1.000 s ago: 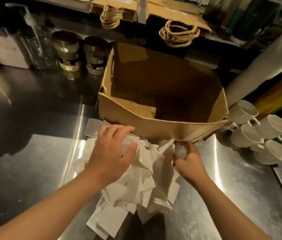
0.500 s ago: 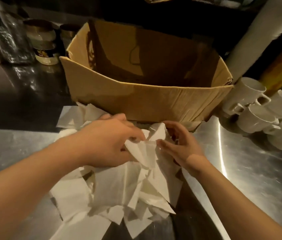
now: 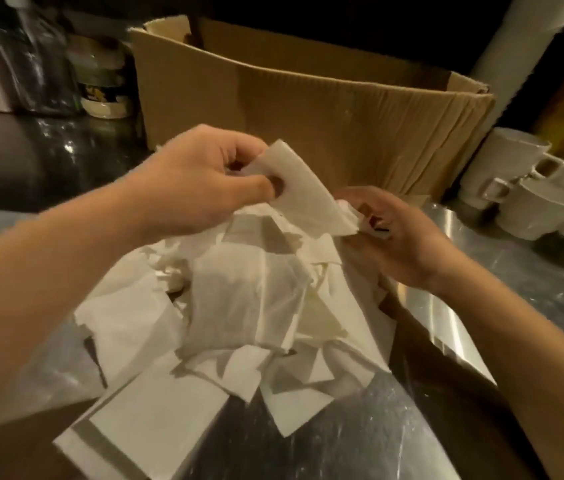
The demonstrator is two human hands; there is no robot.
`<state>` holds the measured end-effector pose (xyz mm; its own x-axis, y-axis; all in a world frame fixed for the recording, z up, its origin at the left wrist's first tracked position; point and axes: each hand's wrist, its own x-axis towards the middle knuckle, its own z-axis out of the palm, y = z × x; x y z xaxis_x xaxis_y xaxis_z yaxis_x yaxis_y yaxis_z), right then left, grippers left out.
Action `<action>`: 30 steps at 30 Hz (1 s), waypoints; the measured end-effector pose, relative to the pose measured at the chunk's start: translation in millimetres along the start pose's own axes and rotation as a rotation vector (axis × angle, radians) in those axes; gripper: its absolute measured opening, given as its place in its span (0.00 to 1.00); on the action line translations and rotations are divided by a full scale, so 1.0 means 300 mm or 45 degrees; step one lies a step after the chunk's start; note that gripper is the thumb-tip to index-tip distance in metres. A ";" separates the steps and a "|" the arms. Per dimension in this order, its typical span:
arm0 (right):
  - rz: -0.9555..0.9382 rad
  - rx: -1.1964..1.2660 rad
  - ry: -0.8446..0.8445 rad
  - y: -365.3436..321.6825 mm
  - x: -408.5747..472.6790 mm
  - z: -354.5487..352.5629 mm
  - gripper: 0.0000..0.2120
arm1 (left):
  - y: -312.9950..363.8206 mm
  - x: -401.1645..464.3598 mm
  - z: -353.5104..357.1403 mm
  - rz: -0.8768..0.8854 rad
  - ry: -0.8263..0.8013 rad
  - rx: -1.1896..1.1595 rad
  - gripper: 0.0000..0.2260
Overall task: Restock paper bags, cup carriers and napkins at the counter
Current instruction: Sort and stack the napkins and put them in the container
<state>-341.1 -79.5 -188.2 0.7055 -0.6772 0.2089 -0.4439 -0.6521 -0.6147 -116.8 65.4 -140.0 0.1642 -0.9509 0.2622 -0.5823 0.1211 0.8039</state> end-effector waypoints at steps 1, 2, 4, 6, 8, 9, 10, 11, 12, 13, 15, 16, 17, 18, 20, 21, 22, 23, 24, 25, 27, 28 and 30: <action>-0.008 -0.018 -0.043 -0.012 -0.002 -0.004 0.26 | 0.004 -0.007 -0.005 0.006 0.040 -0.038 0.06; -0.025 -0.073 -0.065 -0.024 -0.006 -0.008 0.27 | 0.011 -0.016 -0.009 0.015 0.074 -0.060 0.06; -0.110 -0.289 -0.015 -0.038 -0.007 -0.010 0.19 | 0.028 -0.035 -0.017 0.025 0.135 -0.096 0.06; -0.141 -0.439 0.065 -0.042 -0.002 -0.010 0.10 | 0.053 -0.055 -0.014 0.006 0.181 -0.192 0.06; -0.042 -0.447 0.118 -0.041 -0.006 -0.009 0.07 | 0.073 -0.078 0.003 -0.039 0.258 -0.326 0.06; 0.017 -0.426 0.140 -0.040 -0.012 -0.007 0.07 | 0.077 -0.089 0.014 -0.052 0.315 -0.382 0.06; 0.064 -0.380 0.166 -0.047 -0.023 -0.004 0.07 | 0.078 -0.099 0.029 -0.053 0.364 -0.447 0.05; 0.090 -0.306 0.205 -0.058 -0.035 -0.003 0.06 | 0.079 -0.106 0.044 -0.056 0.399 -0.527 0.05; 0.079 -0.240 0.255 -0.075 -0.047 -0.004 0.05 | 0.077 -0.113 0.059 -0.067 0.417 -0.620 0.05; 0.039 -0.192 0.317 -0.093 -0.055 -0.007 0.04 | 0.076 -0.120 0.070 -0.088 0.422 -0.725 0.06; -0.092 -0.065 0.395 -0.146 -0.068 -0.026 0.04 | 0.069 -0.133 0.081 -0.131 0.415 -0.905 0.08; -0.152 0.053 0.392 -0.186 -0.075 -0.042 0.06 | 0.059 -0.135 0.079 -0.144 0.417 -0.942 0.10; -0.204 0.181 0.364 -0.229 -0.081 -0.059 0.07 | 0.051 -0.137 0.074 -0.156 0.426 -0.941 0.12; -0.263 0.272 0.336 -0.274 -0.087 -0.076 0.08 | 0.043 -0.138 0.067 -0.173 0.435 -0.904 0.12; -0.362 0.375 0.304 -0.353 -0.095 -0.097 0.08 | 0.032 -0.137 0.056 -0.232 0.445 -0.821 0.12; -0.389 0.444 0.271 -0.384 -0.096 -0.101 0.06 | 0.029 -0.136 0.055 -0.261 0.444 -0.824 0.11; -0.409 0.509 0.220 -0.414 -0.096 -0.101 0.05 | 0.029 -0.133 0.056 -0.291 0.444 -0.847 0.10; -0.423 0.531 0.176 -0.435 -0.092 -0.098 0.06 | 0.031 -0.133 0.059 -0.325 0.450 -0.863 0.09; -0.426 0.504 0.144 -0.452 -0.086 -0.090 0.07 | 0.033 -0.132 0.060 -0.355 0.454 -0.845 0.08; -0.422 0.423 0.134 -0.460 -0.076 -0.080 0.07 | 0.036 -0.131 0.062 -0.363 0.445 -0.812 0.09; -0.407 0.210 0.139 -0.464 -0.058 -0.053 0.05 | 0.038 -0.132 0.066 -0.344 0.424 -0.775 0.12; -0.391 0.147 0.153 -0.458 -0.052 -0.037 0.06 | 0.039 -0.136 0.068 -0.338 0.411 -0.789 0.14; -0.340 0.150 0.214 -0.434 -0.044 -0.007 0.08 | 0.042 -0.143 0.072 -0.328 0.344 -0.862 0.17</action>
<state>-293.7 13.5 -109.4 0.6829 -0.5411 0.4908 -0.1817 -0.7765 -0.6033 -148.3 101.4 -152.5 0.4681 -0.8806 0.0740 0.0999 0.1359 0.9857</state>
